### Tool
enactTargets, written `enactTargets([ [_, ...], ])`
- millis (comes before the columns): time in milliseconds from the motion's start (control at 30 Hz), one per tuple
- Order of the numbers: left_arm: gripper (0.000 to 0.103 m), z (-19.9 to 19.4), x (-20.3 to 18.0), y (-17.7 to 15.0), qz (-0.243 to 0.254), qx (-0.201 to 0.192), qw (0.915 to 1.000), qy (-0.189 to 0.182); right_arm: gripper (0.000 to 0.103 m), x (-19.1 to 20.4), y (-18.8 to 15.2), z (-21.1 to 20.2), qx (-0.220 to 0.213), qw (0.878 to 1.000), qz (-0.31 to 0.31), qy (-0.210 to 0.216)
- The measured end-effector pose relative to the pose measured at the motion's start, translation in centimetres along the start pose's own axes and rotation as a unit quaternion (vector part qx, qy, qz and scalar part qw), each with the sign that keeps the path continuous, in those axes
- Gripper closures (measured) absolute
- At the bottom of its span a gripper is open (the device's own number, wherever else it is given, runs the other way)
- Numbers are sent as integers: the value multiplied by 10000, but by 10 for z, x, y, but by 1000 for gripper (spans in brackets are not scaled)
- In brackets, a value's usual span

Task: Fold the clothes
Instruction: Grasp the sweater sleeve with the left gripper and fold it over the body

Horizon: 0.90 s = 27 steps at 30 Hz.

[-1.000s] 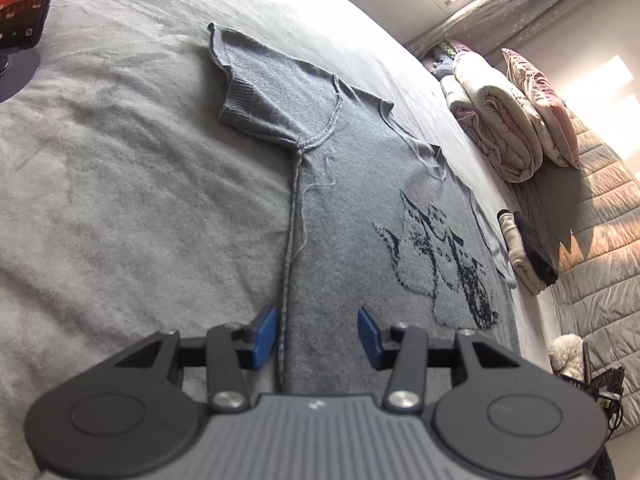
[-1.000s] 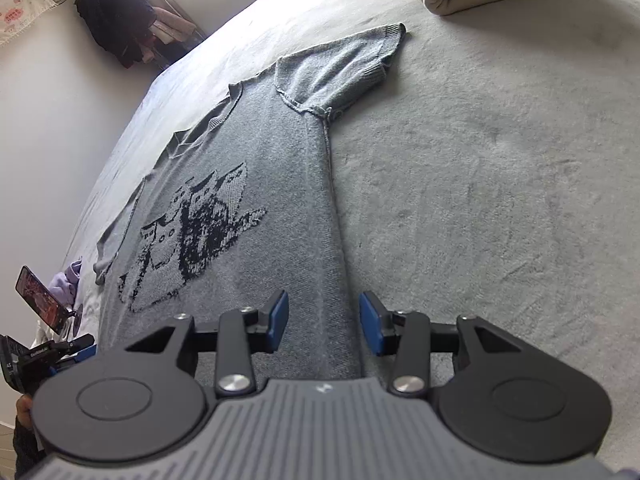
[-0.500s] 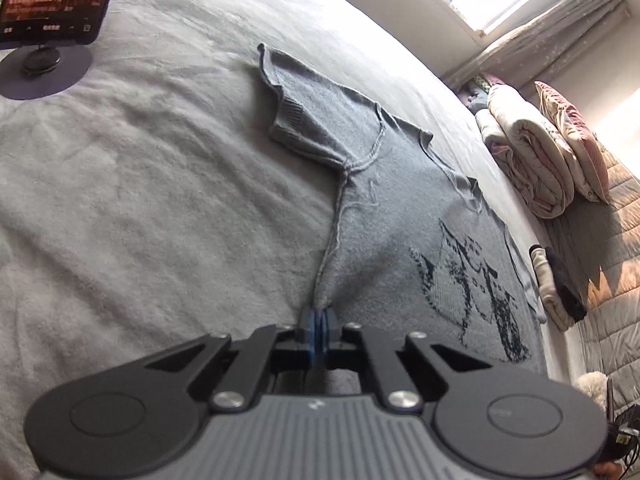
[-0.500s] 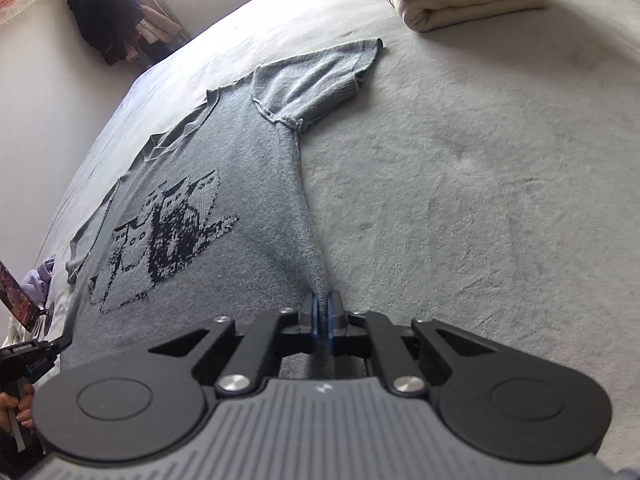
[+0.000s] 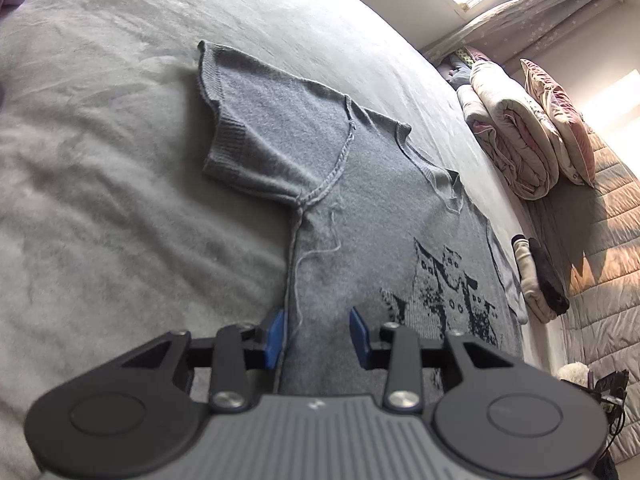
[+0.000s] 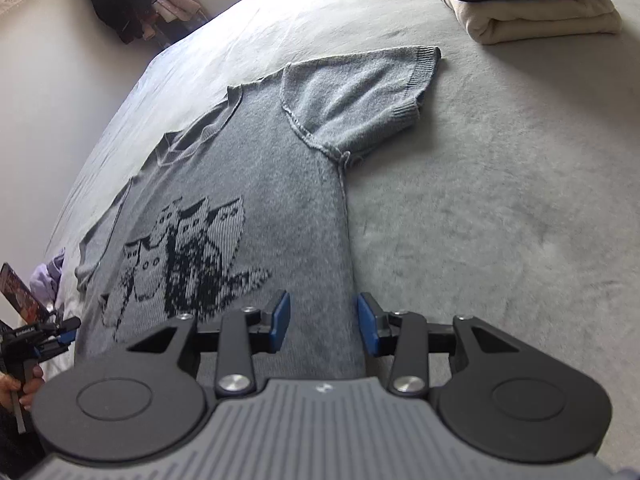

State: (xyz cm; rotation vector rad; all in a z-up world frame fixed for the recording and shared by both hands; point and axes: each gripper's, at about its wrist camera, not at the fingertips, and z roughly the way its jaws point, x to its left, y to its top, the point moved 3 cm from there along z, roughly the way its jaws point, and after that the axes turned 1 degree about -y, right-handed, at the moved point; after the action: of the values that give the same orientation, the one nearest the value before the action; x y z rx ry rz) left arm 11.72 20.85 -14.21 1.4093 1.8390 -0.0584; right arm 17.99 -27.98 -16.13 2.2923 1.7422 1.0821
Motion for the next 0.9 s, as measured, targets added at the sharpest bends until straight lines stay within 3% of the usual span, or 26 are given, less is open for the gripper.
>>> enactTargets([
  [167,71,17,1,22,-254,-206,9994,69,64,-5,25,19,-226,9989,380,140],
  [233,93,20,3,26,-344,-328,9988,147,83,-6,30,24,-307,9988,382,28],
  [267,100,20,5,26,-343,-392,9982,293,97,-7,32,25,-331,9988,349,-69],
  [467,100,13,13,28,-777,-636,9923,727,99,-15,36,22,-457,9971,494,-364],
  [567,96,14,9,32,-581,-409,9954,649,92,-10,39,23,-427,9981,148,-412],
  [633,88,12,14,36,-693,-437,9952,526,87,-10,42,23,-429,9984,77,-365],
  [700,82,12,24,41,-962,-508,9936,303,69,-20,46,24,-525,9977,386,-179],
  [767,79,13,32,46,-1263,-589,9901,133,58,-28,51,25,-695,9945,780,63],
  [833,79,13,37,49,-1473,-536,9876,49,58,-34,57,26,-781,9919,994,124],
  [900,76,5,34,52,-1364,-387,9897,185,58,-36,62,24,-769,9917,1025,85],
])
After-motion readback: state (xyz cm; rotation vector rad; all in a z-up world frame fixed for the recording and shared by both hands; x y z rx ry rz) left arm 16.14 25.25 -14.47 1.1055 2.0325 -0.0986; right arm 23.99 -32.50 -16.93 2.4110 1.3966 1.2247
